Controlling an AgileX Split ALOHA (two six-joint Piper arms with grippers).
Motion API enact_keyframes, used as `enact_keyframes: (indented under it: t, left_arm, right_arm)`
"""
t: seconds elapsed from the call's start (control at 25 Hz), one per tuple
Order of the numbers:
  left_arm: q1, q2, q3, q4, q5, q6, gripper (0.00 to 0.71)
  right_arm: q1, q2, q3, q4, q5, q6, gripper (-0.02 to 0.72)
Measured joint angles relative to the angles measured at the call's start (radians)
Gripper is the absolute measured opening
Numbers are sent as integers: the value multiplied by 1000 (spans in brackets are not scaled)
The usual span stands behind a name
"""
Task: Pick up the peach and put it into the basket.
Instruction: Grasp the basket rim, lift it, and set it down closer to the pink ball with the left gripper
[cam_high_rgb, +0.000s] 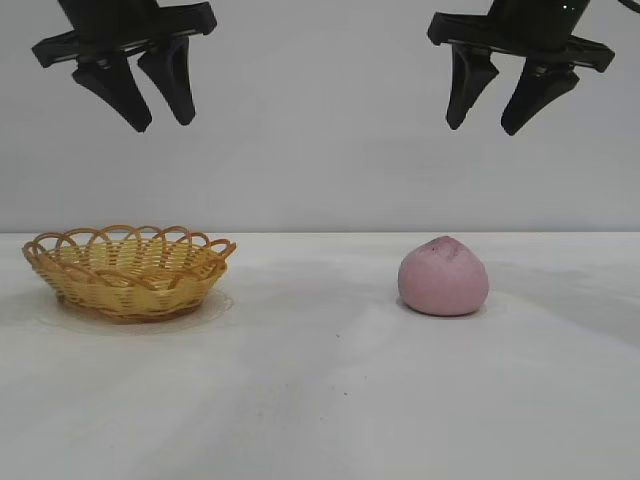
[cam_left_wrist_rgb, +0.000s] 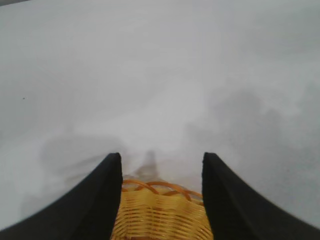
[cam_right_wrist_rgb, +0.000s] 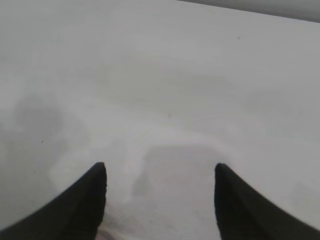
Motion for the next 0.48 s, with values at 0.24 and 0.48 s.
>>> enact_keyframes:
  t: [0.24,0.48]
  left_arm:
    - [0,0,0,0,0,0,372]
    - [0,0,0,47,51,12,372]
  right_arm:
    - [0,0,0,0,0,0,442]
    - [0,0,0,0,9,-4,442]
